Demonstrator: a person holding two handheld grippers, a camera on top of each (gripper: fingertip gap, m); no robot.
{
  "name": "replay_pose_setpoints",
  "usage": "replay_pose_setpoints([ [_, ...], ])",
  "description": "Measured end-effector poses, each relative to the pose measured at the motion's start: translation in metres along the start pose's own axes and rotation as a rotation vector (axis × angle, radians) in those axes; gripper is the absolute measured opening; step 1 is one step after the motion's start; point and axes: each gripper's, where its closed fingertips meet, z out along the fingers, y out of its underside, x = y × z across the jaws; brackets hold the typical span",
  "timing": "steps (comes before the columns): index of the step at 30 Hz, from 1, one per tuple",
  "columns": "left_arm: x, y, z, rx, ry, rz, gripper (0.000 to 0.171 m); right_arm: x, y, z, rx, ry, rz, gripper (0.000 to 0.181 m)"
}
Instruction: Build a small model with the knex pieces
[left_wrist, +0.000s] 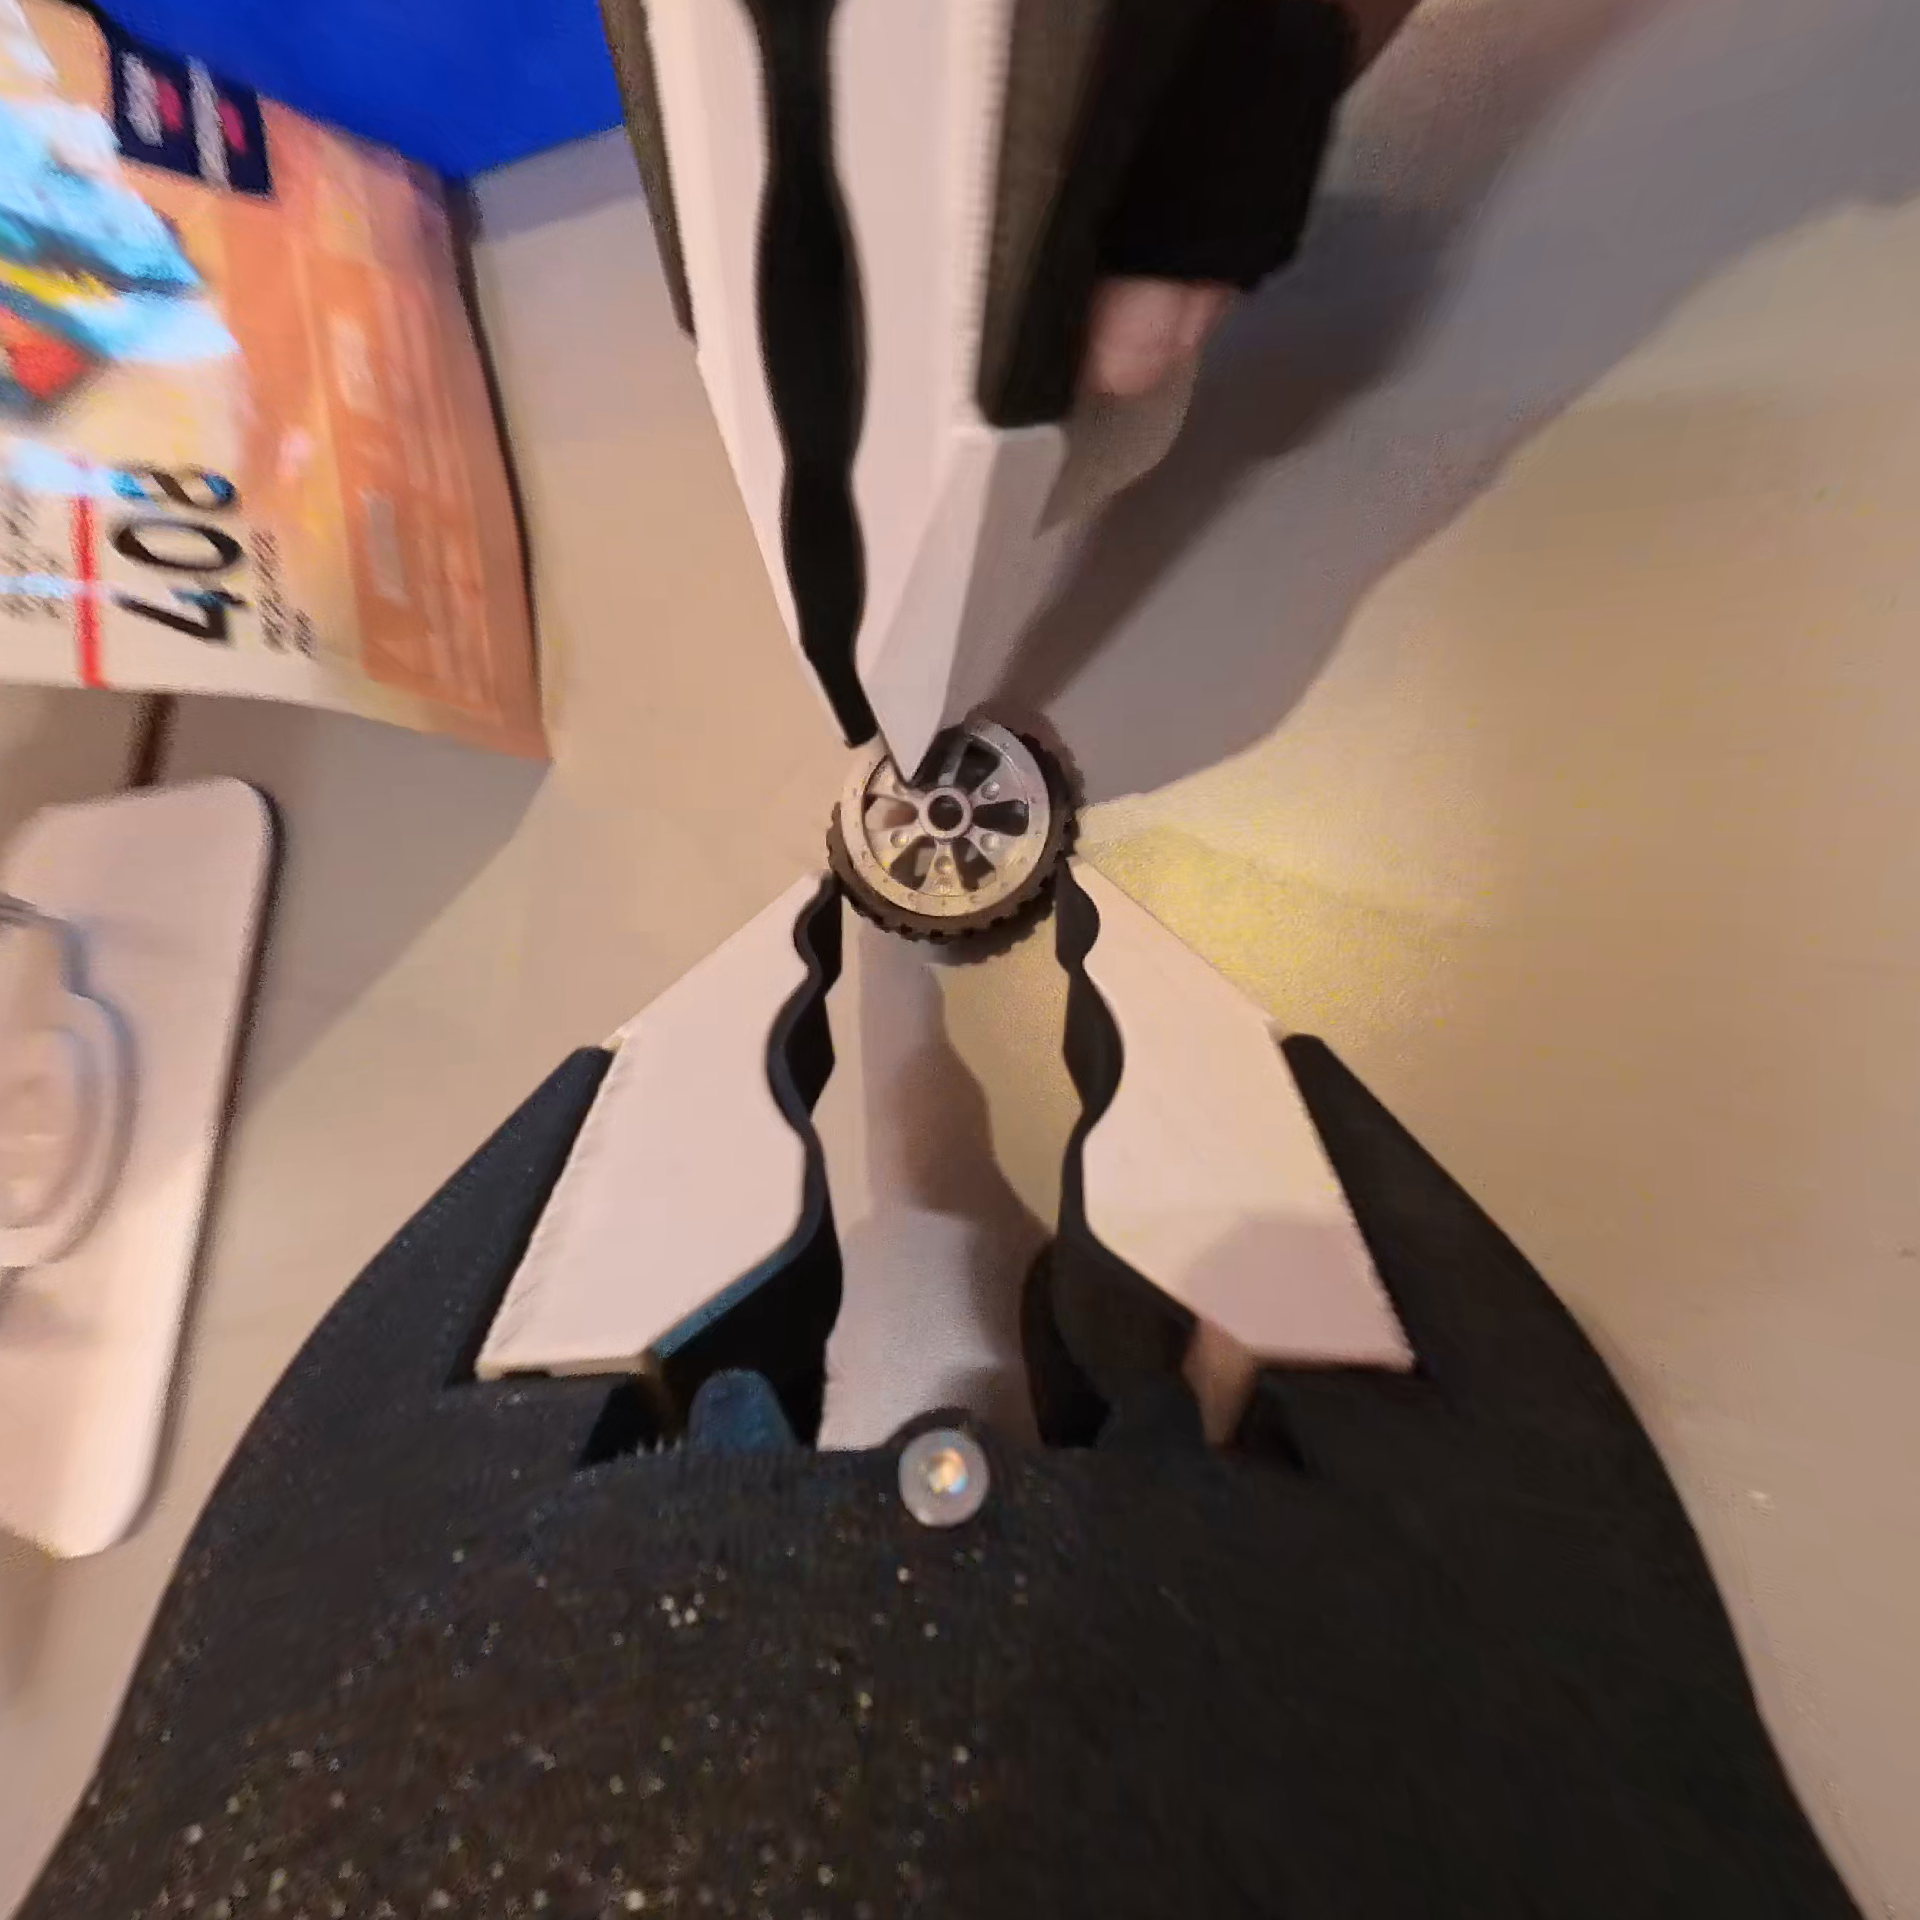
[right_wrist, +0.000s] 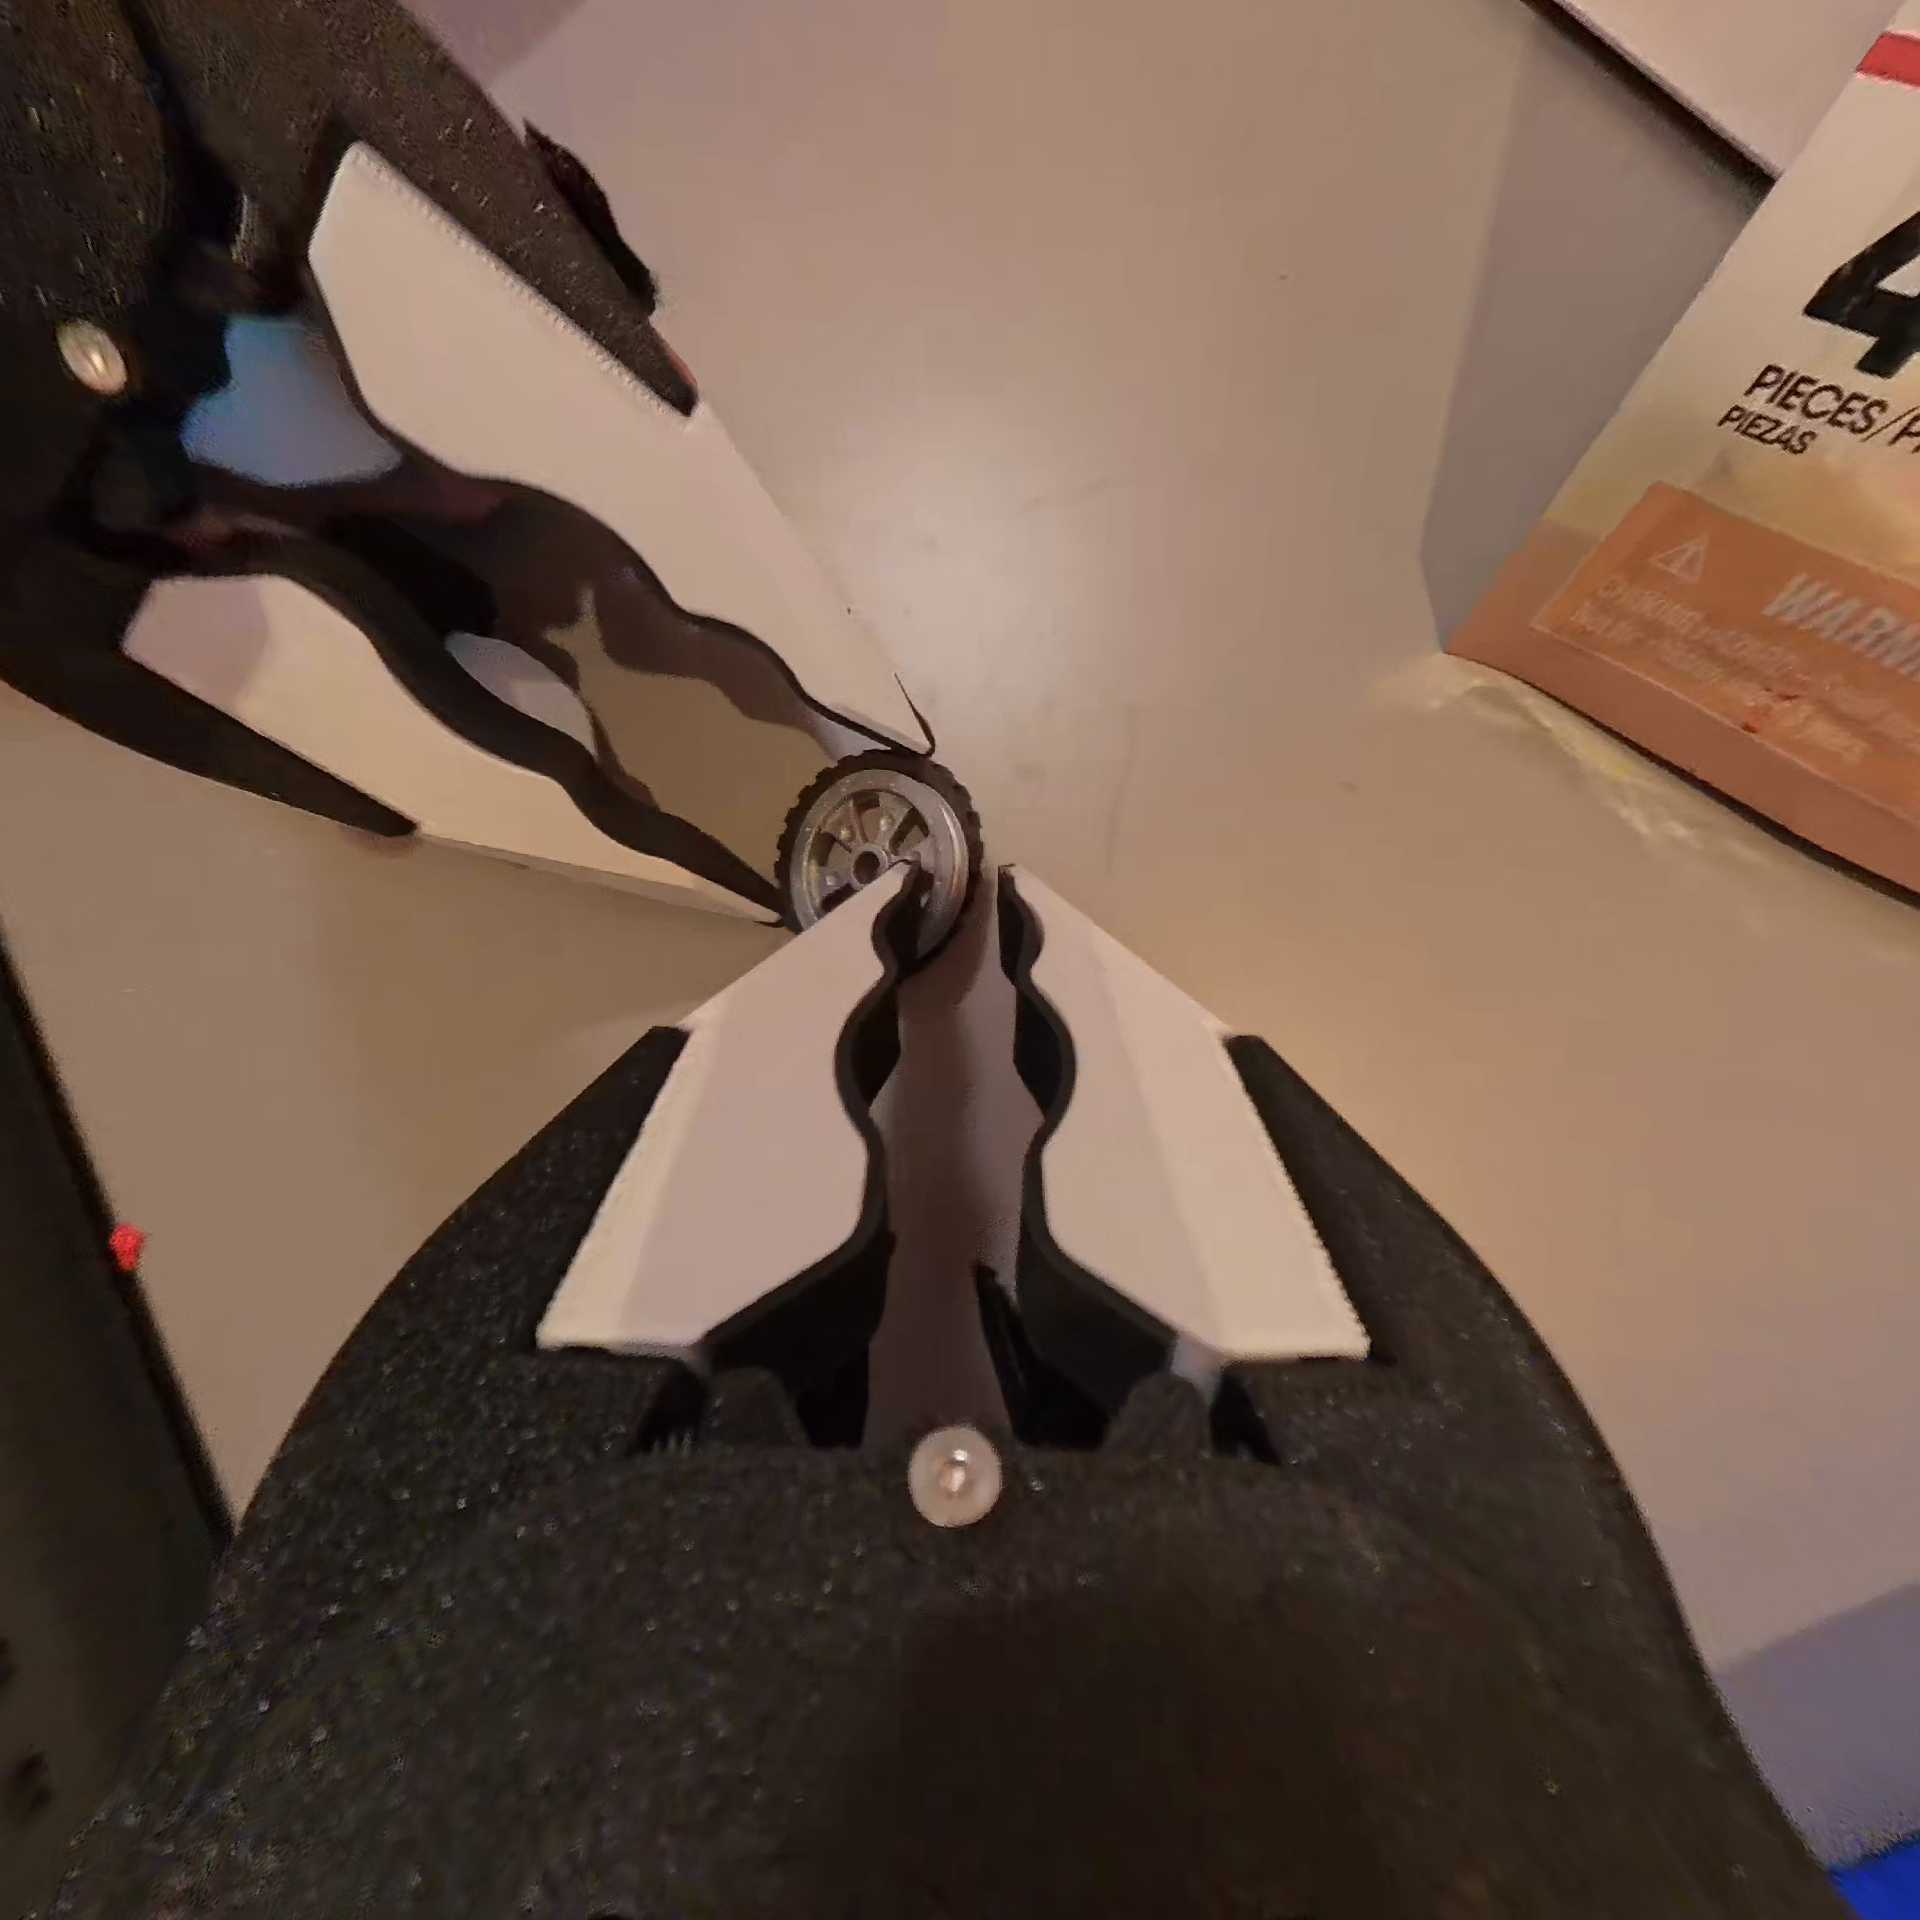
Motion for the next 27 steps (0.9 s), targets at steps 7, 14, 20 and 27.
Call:
replay_pose_setpoints([
  [7,0.003,-0.009,-0.008,0.103,-0.206,0.424,0.039,-0.011,-0.001,-0.009,0.085,-0.172,0.084,0.024],
  [14,0.014,-0.010,-0.022,0.200,-0.296,0.683,0.039,-0.043,-0.001,-0.007,0.089,-0.342,0.023,0.014],
  [20,0.004,-0.010,-0.037,0.212,-0.124,0.290,0.054,-0.047,-0.015,-0.016,0.173,-0.277,-0.145,0.013],
  [27,0.029,-0.008,-0.040,0.239,0.209,-0.026,0.008,-0.076,-0.027,-0.017,0.245,-0.317,-0.298,0.014],
])
